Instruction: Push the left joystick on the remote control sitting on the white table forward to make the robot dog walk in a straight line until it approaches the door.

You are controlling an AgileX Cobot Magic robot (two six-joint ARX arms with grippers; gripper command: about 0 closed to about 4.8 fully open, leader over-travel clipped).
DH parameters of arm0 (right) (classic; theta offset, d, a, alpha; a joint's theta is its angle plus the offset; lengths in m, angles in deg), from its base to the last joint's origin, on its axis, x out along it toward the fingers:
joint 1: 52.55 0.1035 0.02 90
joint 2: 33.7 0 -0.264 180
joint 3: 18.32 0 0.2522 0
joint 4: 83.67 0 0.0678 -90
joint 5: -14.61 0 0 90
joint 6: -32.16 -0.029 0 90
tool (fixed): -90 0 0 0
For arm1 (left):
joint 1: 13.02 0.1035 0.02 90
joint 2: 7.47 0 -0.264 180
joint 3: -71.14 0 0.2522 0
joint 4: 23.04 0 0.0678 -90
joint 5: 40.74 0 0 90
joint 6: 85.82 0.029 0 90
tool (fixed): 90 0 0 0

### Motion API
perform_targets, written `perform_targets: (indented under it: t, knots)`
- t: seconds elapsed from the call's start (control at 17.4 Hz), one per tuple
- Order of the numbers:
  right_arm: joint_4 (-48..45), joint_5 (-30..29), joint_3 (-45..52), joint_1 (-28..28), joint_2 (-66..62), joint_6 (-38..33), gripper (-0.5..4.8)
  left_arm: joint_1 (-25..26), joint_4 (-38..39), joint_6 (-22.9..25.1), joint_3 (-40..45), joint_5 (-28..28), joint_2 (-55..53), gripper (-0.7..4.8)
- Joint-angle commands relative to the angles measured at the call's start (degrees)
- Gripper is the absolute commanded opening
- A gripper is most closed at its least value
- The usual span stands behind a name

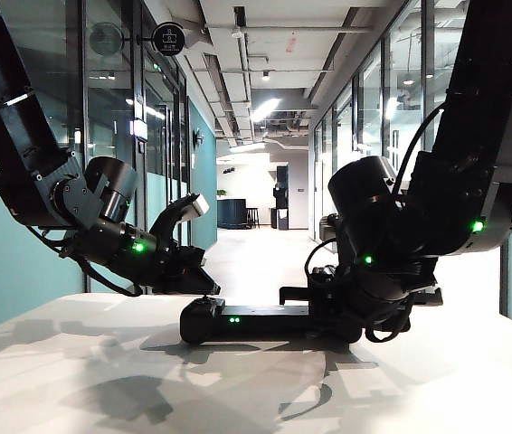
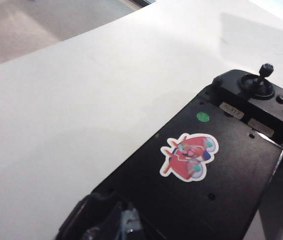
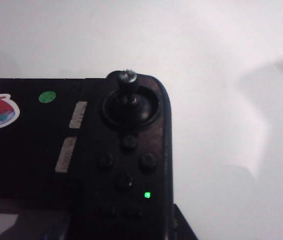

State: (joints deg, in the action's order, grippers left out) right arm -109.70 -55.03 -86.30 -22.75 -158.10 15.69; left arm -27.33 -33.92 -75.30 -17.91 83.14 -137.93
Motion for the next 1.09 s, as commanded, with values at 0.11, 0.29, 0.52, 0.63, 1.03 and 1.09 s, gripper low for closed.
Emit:
perform_targets:
  t: [0.11,0.29,0.52,0.63,1.03,1.09]
  knots:
    - [-1.2,0.4,-0.2,0.1,0.3,0.0,1.47,0.2,-0.3,0.0,0.0,-0.7,0.0,-0.06]
    - [-1.6,0.5,-0.2,0.1,0.3,0.0,1.47,0.2,-0.3,0.0,0.0,-0.7,0.0,-0.05]
    - [-1.6,0.5,-0.2,0.1,0.3,0.0,1.47,0.2,-0.3,0.0,0.0,-0.7,0.0,-0.06]
    - [-1.7,0.5,-0.2,0.1,0.3,0.0,1.48,0.2,-0.3,0.0,0.0,-0.7,0.0,-0.06]
    - [-1.6,0.5,-0.2,0.1,0.3,0.2,1.48,0.2,-0.3,0.0,0.0,-0.7,0.0,-0.06]
    - [-1.6,0.5,-0.2,0.1,0.3,0.2,1.48,0.2,-0.3,0.0,0.0,-0.7,0.0,-0.05]
